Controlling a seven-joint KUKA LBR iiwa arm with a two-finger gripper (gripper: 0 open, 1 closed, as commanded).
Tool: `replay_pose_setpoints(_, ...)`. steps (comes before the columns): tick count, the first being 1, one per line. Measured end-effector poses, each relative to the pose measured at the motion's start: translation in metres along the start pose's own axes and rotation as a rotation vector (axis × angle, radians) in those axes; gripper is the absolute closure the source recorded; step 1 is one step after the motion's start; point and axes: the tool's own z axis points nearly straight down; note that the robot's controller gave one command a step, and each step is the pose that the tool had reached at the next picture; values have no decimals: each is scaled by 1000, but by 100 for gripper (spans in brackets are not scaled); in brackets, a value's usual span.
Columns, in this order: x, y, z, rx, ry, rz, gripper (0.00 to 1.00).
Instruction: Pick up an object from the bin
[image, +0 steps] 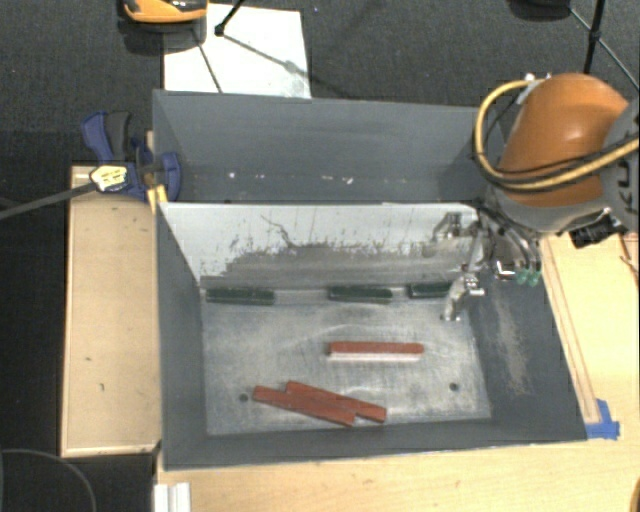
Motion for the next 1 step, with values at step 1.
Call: replay_pose_setpoints(1, -1, 0, -5, 1, -8, -1, 0)
